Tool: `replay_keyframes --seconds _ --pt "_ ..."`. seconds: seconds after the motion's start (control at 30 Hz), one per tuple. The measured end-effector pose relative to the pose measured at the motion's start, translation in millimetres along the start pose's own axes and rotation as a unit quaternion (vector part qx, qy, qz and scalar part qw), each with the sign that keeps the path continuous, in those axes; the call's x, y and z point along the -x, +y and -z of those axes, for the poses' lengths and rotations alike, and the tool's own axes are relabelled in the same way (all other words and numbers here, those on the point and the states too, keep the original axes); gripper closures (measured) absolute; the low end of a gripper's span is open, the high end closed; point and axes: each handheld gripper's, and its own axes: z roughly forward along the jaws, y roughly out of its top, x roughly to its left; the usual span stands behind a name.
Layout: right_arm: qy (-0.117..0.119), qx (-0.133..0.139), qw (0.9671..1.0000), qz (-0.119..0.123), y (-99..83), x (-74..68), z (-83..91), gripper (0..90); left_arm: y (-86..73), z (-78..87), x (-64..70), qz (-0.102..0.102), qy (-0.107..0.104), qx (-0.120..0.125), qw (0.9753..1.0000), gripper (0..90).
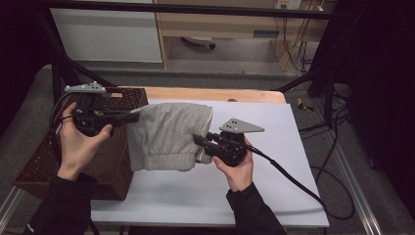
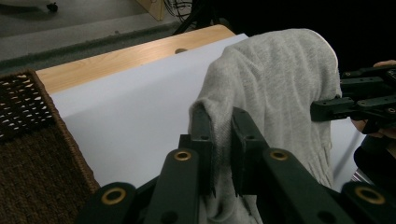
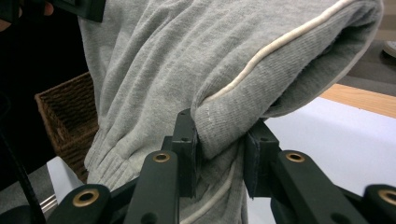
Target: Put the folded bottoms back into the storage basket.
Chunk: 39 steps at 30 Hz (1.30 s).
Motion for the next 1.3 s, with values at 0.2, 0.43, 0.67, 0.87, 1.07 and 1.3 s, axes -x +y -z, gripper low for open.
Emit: replay_keyframes --seconds 0.2,0.43,0.67,0.87,1.07,1.3 --pt "0.000 0.005 1.0000 0.003 5.7 -4.2 -3.9 70.6 3.3 6.6 -1.8 -0.003 0.007 0.003 1.0000 81.3" --pt "0.004 0.009 0.9999 0.005 11.9 -9.4 -8.5 70.6 5.9 15.6 -5.0 -0.006 0.013 0.006 0.9999 81.4" --pt "0.008 0.013 0.9999 0.005 16.6 -14.1 -14.4 70.6 8.1 23.9 -9.0 -0.004 0.019 0.009 0.9998 81.3" --pt "0.010 0.016 0.9998 0.006 20.1 -17.8 -19.6 70.6 10.0 30.0 -13.1 -0.004 0.025 0.011 0.9996 81.3" --pt "0.012 0.020 0.9997 0.006 22.8 -21.3 -26.0 70.6 11.4 35.3 -17.7 -0.004 0.033 0.014 0.9994 81.3" --pt "0.015 0.022 0.9996 0.006 25.8 -25.0 -33.7 70.6 12.2 41.7 -23.8 -0.007 0.040 0.015 0.9990 81.3"
